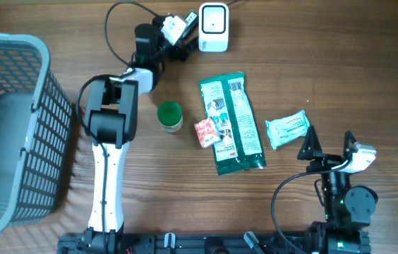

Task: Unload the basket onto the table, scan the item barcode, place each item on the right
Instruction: 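Carry the medicine box past the scanner toward the mint-green packet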

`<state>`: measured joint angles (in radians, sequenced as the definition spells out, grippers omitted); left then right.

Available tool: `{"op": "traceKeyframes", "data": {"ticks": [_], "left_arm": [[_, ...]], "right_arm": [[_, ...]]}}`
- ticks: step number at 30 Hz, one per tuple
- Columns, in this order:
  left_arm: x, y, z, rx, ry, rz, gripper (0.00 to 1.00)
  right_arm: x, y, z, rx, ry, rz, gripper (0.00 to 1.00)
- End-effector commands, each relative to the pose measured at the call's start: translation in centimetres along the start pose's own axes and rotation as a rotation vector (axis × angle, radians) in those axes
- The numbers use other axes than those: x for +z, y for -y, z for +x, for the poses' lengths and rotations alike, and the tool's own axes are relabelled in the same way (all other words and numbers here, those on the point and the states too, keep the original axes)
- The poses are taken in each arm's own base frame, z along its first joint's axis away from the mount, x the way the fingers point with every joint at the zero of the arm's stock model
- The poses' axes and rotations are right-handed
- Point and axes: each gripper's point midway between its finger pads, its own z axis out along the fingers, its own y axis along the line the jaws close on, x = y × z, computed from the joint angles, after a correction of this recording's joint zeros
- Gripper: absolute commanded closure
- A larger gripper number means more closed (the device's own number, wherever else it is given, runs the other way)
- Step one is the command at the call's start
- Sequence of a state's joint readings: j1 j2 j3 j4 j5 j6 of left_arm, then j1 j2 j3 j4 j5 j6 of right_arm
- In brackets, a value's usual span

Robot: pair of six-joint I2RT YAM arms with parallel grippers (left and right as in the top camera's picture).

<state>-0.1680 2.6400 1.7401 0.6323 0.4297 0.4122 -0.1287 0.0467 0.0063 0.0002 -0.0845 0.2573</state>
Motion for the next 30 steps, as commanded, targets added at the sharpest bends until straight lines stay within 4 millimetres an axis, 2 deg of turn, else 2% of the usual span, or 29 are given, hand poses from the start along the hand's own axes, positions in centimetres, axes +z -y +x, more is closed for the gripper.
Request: {"op": "traceKeyframes", "data": {"ticks": [1, 3, 5, 6, 7, 9, 10, 14, 17, 21, 24, 27, 30], "left_arm": [[1.4, 0.8, 5.2, -0.038, -0.062, 0.010, 0.04], [1.4, 0.7, 5.7, -0.042, -0.073, 0.002, 0.18], [1.2, 0.2, 5.9, -0.044, -0.076, -0.009, 0.48], [1.1, -0.1, 6.0, -0.061, -0.076, -0.014, 0.55], [0.9, -0.5, 6.1, -0.086, -0.076, -0.022, 0.69], [0.6, -1.3, 6.4, -0.155, -0.078, -0.037, 0.89], [0.4, -1.8, 6.4, -0.180, -0.076, -0.046, 0.93], [-0.2, -3.8, 5.6, -0.285, -0.025, -0.086, 0.96], [-0.7, -5.2, 3.3, -0.354, 0.024, -0.100, 0.96], [-1.5, -6.5, -1.4, -0.368, 0.057, -0.097, 0.96], [-2.6, -6.9, -4.5, -0.393, 0.008, -0.081, 0.96], [-4.7, -6.8, -7.4, -0.430, -0.092, -0.065, 0.96], [-7.5, -5.5, -8.4, -0.503, -0.238, -0.039, 0.96]], "right_arm": [[0.0, 0.1, -0.1, 0.007, 0.007, 0.005, 0.00], [0.0, 0.1, -0.1, 0.007, 0.007, 0.005, 0.00], [0.0, 0.1, -0.1, 0.007, 0.007, 0.005, 0.00], [0.0, 0.1, -0.1, 0.007, 0.007, 0.005, 0.00], [0.0, 0.1, -0.1, 0.007, 0.007, 0.005, 0.00], [0.0, 0.1, -0.1, 0.006, 0.007, 0.005, 0.00], [0.0, 0.1, -0.1, 0.007, 0.007, 0.005, 0.00], [0.0, 0.1, -0.1, 0.007, 0.007, 0.005, 0.00], [0.0, 0.1, -0.1, 0.007, 0.007, 0.005, 0.00], [0.0, 0.1, -0.1, 0.006, 0.007, 0.005, 0.00], [0.0, 0.1, -0.1, 0.006, 0.007, 0.005, 0.00], [0.0, 0.1, -0.1, 0.007, 0.007, 0.004, 0.00], [0.0, 0.1, -0.1, 0.006, 0.007, 0.005, 0.00]]}}
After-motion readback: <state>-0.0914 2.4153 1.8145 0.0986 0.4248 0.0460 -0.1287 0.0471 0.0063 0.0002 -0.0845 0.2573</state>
